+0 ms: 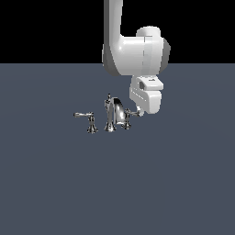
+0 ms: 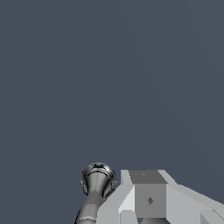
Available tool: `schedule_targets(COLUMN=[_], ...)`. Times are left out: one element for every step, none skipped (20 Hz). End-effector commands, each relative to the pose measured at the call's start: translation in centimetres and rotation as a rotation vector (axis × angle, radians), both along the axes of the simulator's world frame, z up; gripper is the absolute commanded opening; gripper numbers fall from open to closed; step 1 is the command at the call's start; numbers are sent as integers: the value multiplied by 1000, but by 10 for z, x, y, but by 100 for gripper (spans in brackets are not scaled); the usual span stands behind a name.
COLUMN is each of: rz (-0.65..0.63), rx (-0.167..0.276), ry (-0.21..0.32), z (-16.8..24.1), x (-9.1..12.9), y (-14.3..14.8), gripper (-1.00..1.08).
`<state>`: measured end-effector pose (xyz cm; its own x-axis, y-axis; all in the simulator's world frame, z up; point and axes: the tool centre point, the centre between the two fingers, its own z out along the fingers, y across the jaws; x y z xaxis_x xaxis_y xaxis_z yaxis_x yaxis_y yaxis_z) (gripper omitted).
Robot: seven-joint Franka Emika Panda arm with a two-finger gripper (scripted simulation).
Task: Turn on the faucet by rotating a designated handle.
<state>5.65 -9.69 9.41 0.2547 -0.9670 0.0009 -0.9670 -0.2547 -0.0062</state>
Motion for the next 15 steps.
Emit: schedule_targets(rz=[2,1,1,1,0,0,-1,-1,-1,-2,-2,-2,-3,-3,-3], rx=[0,0,0,0,0,0,0,0,0,0,0,0,-1,-1,-1], ry=[0,1,1,2,2,2,3,3,4,4,5,5,6,6,6], z=[0,0,0,0,0,0,0,0,0,0,0,0,0,0,0], x=[-2,-5,-7,-10,-13,-15,-18,-20,-23,-26,-28,-31,-34,-37,-37], y=[4,6,9,11,14,16,19,22,24,27,30,32,35,38,38], gripper=[-100,-100,-100,-100,-100,-100,-100,-100,-100,-100,-100,-100,-100,-100,-100])
